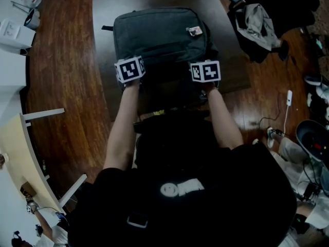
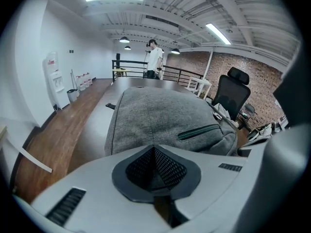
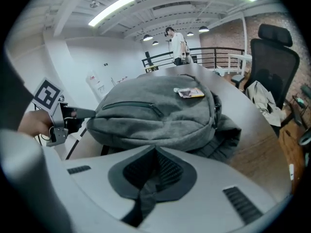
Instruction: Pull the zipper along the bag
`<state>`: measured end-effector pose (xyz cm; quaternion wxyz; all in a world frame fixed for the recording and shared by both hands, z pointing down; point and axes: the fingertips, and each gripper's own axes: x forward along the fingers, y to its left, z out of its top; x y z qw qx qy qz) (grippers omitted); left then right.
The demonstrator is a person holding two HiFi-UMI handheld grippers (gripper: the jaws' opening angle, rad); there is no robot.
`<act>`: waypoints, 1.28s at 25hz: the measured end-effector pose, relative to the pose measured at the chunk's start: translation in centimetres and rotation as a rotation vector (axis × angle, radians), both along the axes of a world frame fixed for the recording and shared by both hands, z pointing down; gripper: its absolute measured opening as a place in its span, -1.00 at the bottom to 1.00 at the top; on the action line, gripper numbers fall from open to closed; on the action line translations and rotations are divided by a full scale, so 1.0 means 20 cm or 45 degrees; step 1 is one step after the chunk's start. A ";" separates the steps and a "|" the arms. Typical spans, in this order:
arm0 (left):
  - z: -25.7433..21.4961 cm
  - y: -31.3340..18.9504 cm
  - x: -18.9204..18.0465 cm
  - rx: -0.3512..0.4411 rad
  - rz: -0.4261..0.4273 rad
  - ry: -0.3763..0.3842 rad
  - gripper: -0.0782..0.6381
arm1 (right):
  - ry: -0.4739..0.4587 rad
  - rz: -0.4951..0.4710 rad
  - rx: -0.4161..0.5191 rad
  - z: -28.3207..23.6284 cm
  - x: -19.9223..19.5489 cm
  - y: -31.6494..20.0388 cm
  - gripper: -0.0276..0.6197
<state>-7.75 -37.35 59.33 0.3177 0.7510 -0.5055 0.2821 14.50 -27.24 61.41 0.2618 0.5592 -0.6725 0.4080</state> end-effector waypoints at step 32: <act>-0.01 1.19 0.27 -0.052 0.023 0.028 -0.78 | -0.043 -0.231 0.100 -0.17 -0.25 0.87 -0.88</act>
